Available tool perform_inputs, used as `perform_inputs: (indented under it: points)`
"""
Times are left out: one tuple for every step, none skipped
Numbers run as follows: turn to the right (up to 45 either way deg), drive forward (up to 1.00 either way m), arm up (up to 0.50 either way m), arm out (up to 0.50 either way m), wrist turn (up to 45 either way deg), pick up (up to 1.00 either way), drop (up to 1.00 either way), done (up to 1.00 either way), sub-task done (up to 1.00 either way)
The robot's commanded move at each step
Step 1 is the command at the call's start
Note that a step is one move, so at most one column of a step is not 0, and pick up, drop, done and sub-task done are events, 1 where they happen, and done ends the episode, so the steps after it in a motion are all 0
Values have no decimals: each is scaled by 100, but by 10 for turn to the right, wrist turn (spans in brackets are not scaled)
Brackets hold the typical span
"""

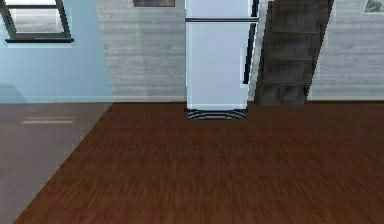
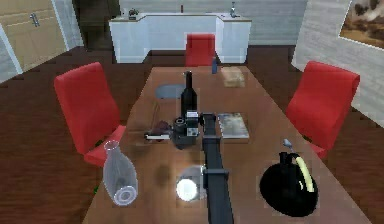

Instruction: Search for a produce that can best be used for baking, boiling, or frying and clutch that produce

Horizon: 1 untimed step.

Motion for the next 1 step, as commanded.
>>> perform_inputs:
  points:
    - [0,0,0,0,0,0,0,100,0]
